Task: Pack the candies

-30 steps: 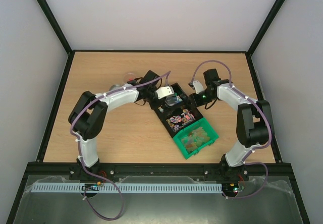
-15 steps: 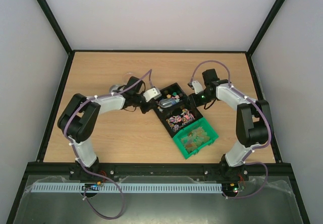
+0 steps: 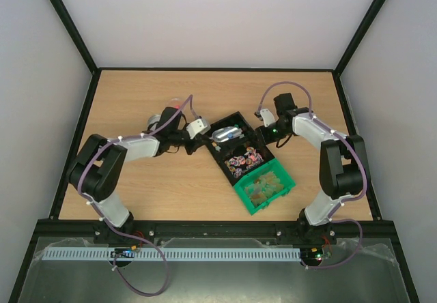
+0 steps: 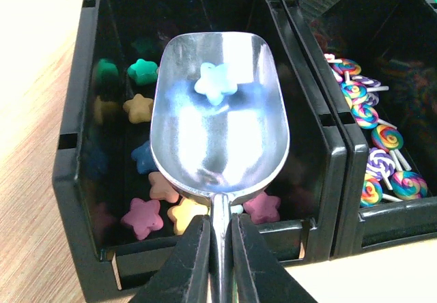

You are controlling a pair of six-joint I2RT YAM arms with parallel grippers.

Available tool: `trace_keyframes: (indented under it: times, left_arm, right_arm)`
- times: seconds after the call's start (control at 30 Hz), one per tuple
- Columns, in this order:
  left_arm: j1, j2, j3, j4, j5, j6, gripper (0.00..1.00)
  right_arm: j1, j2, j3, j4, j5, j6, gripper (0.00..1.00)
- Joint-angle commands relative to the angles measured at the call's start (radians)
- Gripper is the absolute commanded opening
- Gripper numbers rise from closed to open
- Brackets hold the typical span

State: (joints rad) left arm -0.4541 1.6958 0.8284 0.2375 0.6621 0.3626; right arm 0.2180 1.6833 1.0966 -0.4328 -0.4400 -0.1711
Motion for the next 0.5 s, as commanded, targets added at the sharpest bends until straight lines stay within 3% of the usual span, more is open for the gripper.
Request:
trace_keyframes:
  times: [0.0,0.33,0.47]
  left_arm:
    - [0.013,-0.039,-0.034,0.127,0.043,0.000,0.02]
    - [0.020,-0.182,-0.108,0.137,-0.094,0.127,0.02]
    - [0.016,-0.218,-0.064,-0.008,-0.178,0.188,0.02]
  right_arm:
    - [-0.012,0.012,0.003,0.014,0.012,0.009,0.38]
    - [-0.017,0.005,0.002,0.014,0.006,0.007,0.40]
    - [-0.017,0.002,0.003,0.011,0.001,0.006,0.41]
